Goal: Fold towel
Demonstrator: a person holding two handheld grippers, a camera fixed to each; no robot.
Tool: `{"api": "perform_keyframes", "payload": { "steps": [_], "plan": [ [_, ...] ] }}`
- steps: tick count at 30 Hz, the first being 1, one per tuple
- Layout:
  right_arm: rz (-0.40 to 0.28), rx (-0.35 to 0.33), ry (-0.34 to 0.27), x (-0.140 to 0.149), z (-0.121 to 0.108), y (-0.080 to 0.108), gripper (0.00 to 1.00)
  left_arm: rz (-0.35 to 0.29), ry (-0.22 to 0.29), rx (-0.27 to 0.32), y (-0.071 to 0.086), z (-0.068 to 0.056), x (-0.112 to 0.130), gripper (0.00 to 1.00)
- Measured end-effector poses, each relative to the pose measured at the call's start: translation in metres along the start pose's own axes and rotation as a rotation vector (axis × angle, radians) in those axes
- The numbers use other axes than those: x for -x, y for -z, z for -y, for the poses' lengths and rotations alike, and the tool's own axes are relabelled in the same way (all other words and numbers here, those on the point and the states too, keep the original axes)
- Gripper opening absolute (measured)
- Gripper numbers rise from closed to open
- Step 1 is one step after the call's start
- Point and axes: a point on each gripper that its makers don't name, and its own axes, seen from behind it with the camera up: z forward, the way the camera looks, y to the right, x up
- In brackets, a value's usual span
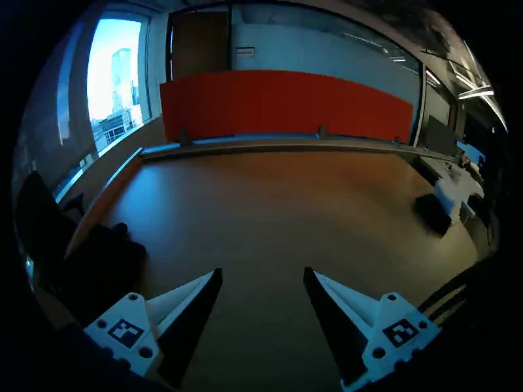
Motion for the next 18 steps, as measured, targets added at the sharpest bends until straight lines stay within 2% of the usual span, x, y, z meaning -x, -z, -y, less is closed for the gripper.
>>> {"api": "perform_keyframes", "payload": {
  "steps": [9, 18],
  "plan": [
    [-0.017, -0.05, 0.016, -0.017, 0.05, 0.003, 0.89, -0.139, -0.02, -0.027, -0.001, 0.016, -0.048, 0.92],
    [-0.022, -0.084, 0.015, -0.022, 0.083, 0.005, 0.89, -0.247, 0.01, -0.043, -0.007, 0.031, -0.09, 0.92]
  ]
}}
